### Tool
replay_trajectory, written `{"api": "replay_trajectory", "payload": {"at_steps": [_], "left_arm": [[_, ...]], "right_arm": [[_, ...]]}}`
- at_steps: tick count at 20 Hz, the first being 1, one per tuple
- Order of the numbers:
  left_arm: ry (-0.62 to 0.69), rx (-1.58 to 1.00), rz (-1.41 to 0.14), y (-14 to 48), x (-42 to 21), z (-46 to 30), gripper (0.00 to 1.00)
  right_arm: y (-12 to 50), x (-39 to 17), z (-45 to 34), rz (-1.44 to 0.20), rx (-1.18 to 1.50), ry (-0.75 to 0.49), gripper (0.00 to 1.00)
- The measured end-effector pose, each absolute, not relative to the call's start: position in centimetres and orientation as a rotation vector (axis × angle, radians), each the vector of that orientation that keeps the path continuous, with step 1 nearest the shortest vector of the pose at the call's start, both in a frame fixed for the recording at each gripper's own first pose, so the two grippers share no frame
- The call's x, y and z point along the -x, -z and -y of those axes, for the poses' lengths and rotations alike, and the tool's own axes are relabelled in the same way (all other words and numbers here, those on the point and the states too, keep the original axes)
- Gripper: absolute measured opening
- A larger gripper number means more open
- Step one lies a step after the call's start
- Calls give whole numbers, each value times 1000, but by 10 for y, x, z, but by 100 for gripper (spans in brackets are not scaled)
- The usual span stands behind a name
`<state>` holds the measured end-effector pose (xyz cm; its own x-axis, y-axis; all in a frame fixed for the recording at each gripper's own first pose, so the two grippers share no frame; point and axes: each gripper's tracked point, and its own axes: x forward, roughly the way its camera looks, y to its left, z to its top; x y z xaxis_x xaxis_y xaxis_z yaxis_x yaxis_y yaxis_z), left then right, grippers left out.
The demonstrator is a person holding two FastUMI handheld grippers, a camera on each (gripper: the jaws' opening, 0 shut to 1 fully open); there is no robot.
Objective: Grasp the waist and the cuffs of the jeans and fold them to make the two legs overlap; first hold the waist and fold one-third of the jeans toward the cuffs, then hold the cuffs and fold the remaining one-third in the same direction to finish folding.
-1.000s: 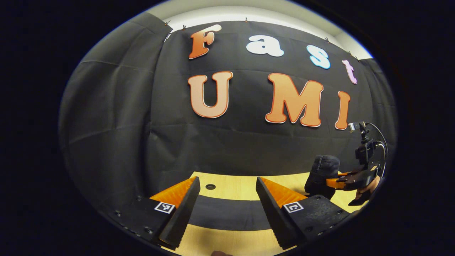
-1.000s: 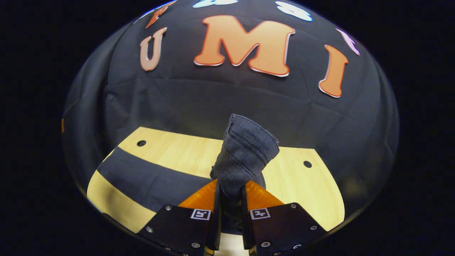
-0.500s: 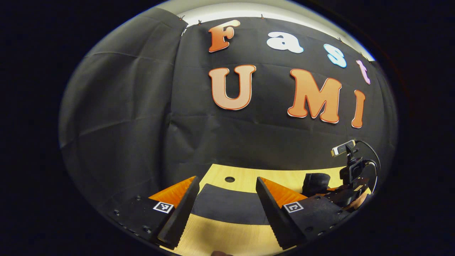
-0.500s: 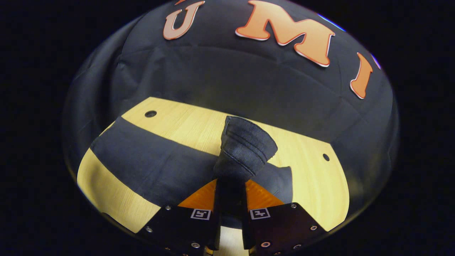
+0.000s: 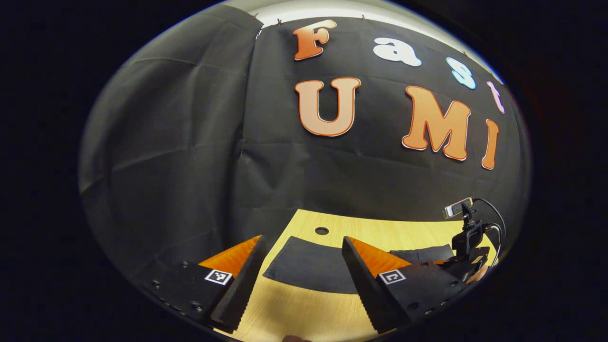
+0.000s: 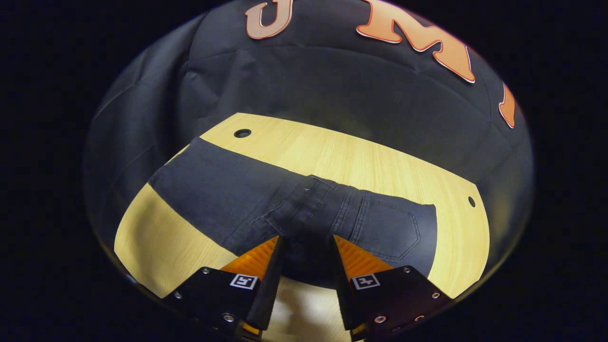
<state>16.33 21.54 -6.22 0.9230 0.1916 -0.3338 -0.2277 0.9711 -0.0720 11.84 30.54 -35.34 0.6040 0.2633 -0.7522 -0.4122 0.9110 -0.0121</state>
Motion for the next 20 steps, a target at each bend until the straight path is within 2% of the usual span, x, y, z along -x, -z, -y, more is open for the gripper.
{"api": "replay_trajectory", "payload": {"at_steps": [4, 7, 12, 15, 18, 20], "left_arm": [[-224, 162, -427, 90, -173, -226, 94], [-243, 235, -537, 118, -185, -233, 98], [-277, 334, -741, 170, -201, -236, 98], [-289, 435, -852, 199, -209, -241, 98], [-323, 419, -929, 221, -220, -255, 100], [-336, 436, -996, 242, -231, -263, 98]], "right_arm": [[322, -124, -291, -782, 145, -359, 68], [293, -132, -265, -720, 122, -302, 75], [254, -136, -214, -624, 128, -195, 89], [235, -133, -186, -587, 120, -127, 92], [216, -127, -153, -551, 115, -47, 94], [207, -119, -130, -533, 126, 4, 94]]}}
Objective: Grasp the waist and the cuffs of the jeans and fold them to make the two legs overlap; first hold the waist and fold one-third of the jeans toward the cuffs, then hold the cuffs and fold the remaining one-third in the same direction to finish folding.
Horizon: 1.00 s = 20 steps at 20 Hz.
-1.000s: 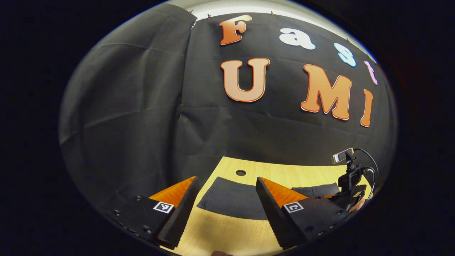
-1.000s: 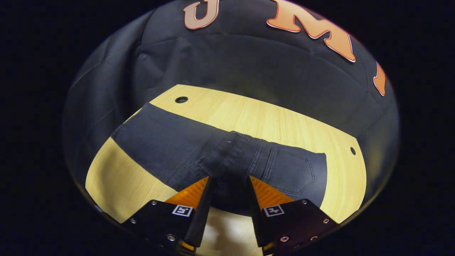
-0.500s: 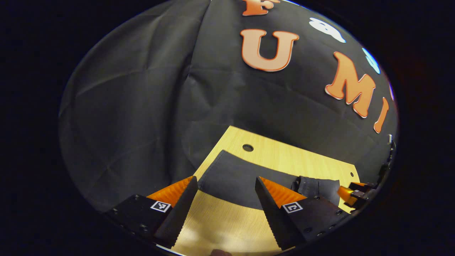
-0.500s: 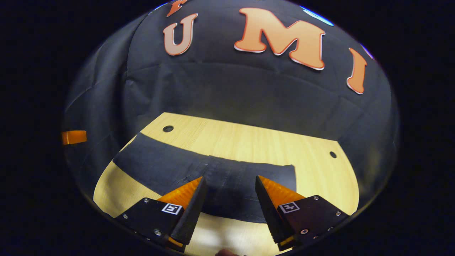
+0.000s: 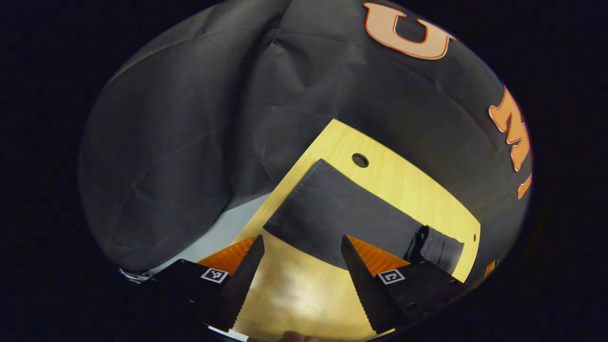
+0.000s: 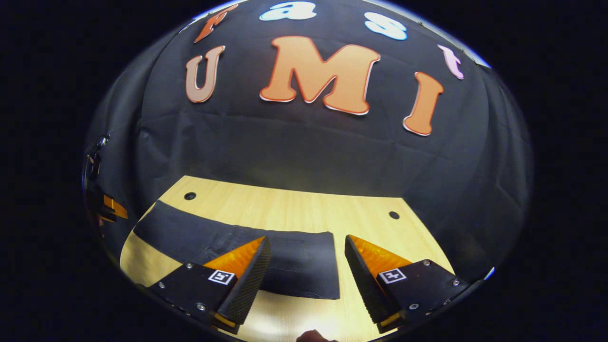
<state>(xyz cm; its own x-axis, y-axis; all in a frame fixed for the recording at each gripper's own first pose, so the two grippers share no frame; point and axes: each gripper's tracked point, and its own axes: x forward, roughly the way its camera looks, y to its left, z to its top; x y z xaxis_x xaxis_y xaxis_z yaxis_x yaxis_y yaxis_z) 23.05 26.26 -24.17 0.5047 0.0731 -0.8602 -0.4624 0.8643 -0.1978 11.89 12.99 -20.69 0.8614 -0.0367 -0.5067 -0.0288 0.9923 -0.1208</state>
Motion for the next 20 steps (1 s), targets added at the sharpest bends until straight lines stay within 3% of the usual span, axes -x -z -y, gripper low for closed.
{"api": "replay_trajectory", "payload": {"at_steps": [10, 20], "left_arm": [[-364, 638, -1308, 317, -237, -285, 98], [-461, 586, -1483, 348, -257, -292, 98]], "right_arm": [[188, -66, -43, -516, 133, 221, 96], [214, -51, -24, -552, 80, 262, 96]]}}
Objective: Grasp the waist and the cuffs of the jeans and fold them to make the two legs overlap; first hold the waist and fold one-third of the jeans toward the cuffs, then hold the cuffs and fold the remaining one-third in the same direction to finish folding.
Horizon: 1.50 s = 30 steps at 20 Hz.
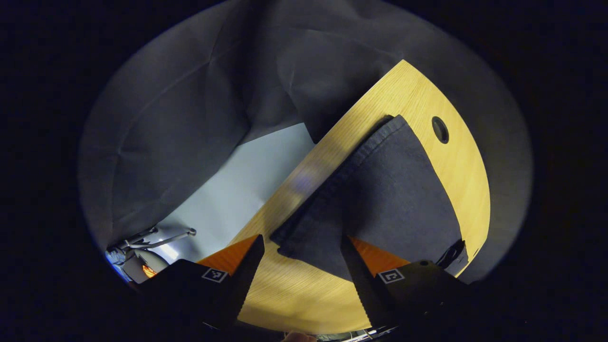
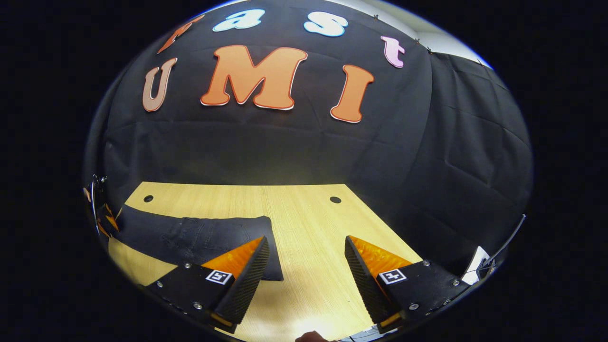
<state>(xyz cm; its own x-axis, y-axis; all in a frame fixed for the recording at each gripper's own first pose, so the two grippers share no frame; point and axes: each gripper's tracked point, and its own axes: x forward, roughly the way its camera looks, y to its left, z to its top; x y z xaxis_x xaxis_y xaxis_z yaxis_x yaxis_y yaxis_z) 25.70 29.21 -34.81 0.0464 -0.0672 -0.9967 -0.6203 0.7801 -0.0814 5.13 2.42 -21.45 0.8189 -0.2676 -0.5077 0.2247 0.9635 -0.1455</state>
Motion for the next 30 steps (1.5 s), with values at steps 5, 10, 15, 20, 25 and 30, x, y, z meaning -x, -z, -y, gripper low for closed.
{"api": "replay_trajectory", "payload": {"at_steps": [5, 10, 15, 20, 25, 30], "left_arm": [[-511, 536, -1524, 356, -261, -288, 97], [-486, 585, -1431, 354, -271, -285, 55], [-419, 558, -1326, 352, -273, -281, 11], [-344, 531, -1205, 306, -281, -270, 6], [-297, 521, -1101, 255, -267, -254, 6], [-243, 472, -1002, 202, -271, -234, 6]], "right_arm": [[217, -58, -10, -567, 60, 273, 96], [216, -76, -5, -573, 68, 242, 96], [217, -93, -12, -587, 61, 174, 96], [206, -109, -14, -564, 76, 120, 96], [194, -121, -18, -529, 81, 77, 96], [183, -128, -18, -499, 70, 32, 96]]}}
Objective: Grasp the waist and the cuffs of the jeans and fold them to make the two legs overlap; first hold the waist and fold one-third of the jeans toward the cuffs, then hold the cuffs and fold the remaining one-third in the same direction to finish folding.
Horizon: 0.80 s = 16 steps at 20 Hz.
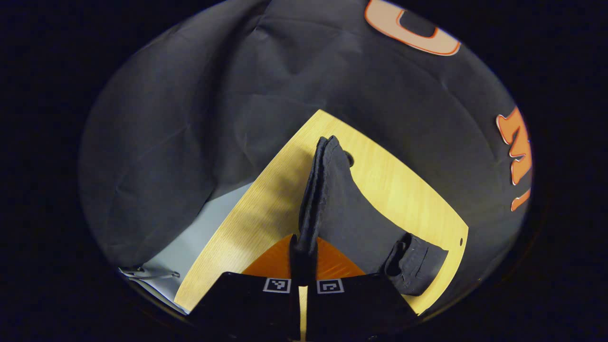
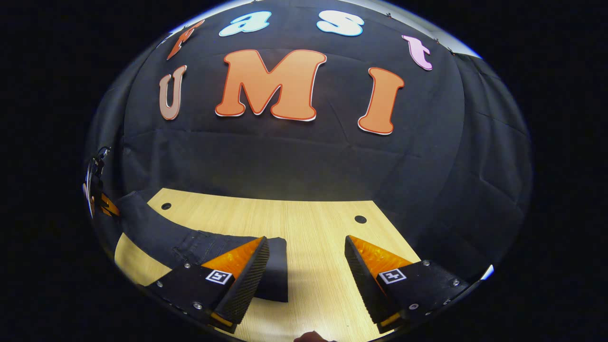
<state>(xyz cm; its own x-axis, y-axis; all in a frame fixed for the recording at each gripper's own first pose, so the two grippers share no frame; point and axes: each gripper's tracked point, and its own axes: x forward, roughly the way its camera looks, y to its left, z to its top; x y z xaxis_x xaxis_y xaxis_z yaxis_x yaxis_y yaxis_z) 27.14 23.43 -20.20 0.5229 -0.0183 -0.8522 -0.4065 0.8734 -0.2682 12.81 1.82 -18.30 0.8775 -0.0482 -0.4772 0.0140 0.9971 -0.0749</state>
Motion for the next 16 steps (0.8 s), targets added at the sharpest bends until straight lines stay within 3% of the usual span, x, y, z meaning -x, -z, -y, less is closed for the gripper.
{"api": "replay_trajectory", "payload": {"at_steps": [7, 16], "left_arm": [[-160, 451, -911, 143, -269, -194, 6], [36, 355, -828, 70, -291, -94, 5]], "right_arm": [[173, -138, -11, -463, 78, -7, 96], [181, -140, 7, -466, 61, -10, 96]]}}
